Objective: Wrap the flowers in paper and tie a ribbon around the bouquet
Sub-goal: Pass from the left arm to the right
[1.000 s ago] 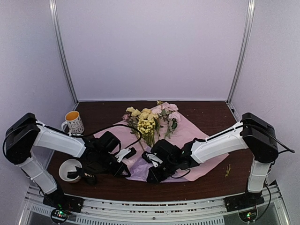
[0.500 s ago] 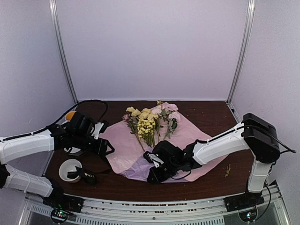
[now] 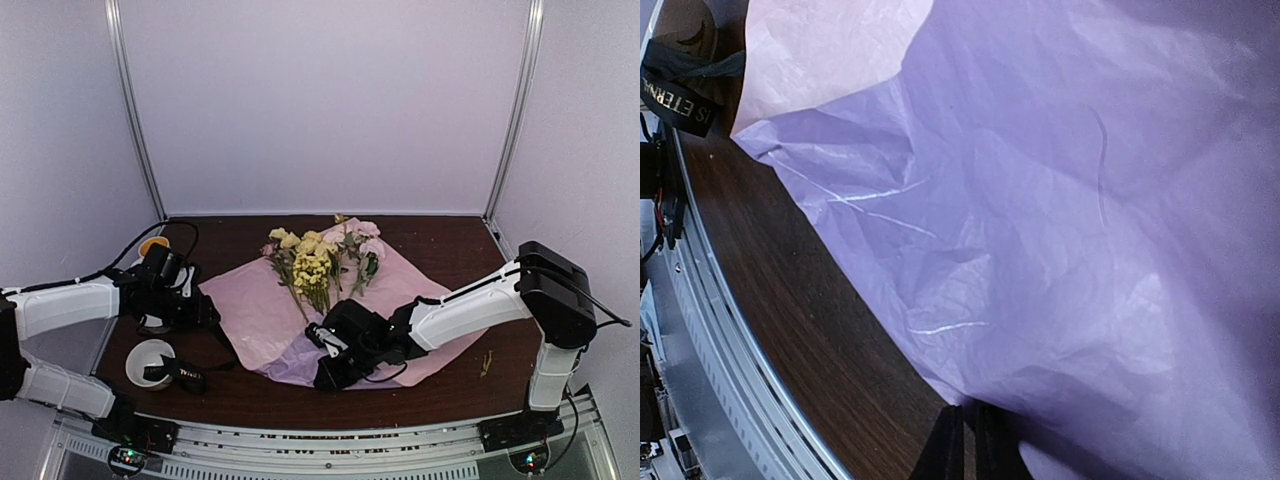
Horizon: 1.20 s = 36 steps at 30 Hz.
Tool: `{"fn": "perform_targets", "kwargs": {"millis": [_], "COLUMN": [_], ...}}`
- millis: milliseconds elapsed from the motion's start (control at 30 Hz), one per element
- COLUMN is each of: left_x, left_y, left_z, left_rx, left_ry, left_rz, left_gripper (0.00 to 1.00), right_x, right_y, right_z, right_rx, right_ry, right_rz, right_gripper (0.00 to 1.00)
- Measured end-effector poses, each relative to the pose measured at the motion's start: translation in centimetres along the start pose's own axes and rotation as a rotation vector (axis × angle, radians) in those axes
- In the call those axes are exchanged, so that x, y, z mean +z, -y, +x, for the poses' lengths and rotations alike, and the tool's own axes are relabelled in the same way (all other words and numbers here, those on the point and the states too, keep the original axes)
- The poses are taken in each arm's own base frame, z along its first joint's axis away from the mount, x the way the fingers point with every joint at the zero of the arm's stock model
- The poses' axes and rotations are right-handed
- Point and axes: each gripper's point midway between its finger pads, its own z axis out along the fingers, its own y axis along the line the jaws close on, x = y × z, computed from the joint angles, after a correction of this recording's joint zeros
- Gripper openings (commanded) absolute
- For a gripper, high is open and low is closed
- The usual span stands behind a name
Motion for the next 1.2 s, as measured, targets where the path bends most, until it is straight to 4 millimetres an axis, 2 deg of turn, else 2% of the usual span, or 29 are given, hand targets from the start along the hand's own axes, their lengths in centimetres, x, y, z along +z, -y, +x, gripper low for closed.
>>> {"fn": "perform_targets", "kwargs": {"millis": [133, 267, 500, 600, 667, 867, 1000, 1100, 1200], "left_x": [0.8, 1.7, 4.2, 5.0, 5.3, 5.4, 5.9, 6.1, 6.2], "left_y": [-1.0, -1.2, 0.5, 0.9, 1.2, 2.1, 2.4, 2.2, 1.4], "left_z": [-0.3, -0.2, -1.0, -1.3, -1.4, -2.2, -2.0, -1.4, 0.2], "left_rx": [-0.049, -0.080, -0.098, -0.107, -0.114, -0.120, -0.132, -0.153, -0.183], "left_ry": [0.008, 0.003, -0.025, -0.031, -0.035, -0.009, -0.020, -0.028, -0.049], "left_rz": [-0.013, -0.003, 0.084, 0.108, 0.124, 0.174, 0.193, 0.197, 0.185], "left_gripper": [0.59, 0.58, 0.46, 0.36, 0.34, 0.34, 0.40, 0.42, 0.43], "right_x": [0.0, 0.0, 0.1, 0.0, 0.0, 0.0, 0.0, 0.0, 0.1], "right_y": [0.0, 0.0, 0.0, 0.0, 0.0, 0.0, 0.0, 0.0, 0.0], "right_z": [0.0, 0.0, 0.0, 0.0, 0.0, 0.0, 0.0, 0.0, 0.0], "right_rx": [-0.002, -0.003, -0.005, -0.006, -0.008, -0.010, -0.010, -0.010, -0.011], "right_ry": [0.003, 0.004, 0.010, 0.013, 0.015, 0.015, 0.016, 0.016, 0.016], "right_rz": [0.005, 0.008, 0.019, 0.023, 0.026, 0.032, 0.032, 0.033, 0.034], "right_gripper": [0.07, 0.07, 0.07, 0.07, 0.07, 0.07, 0.07, 0.07, 0.07]}}
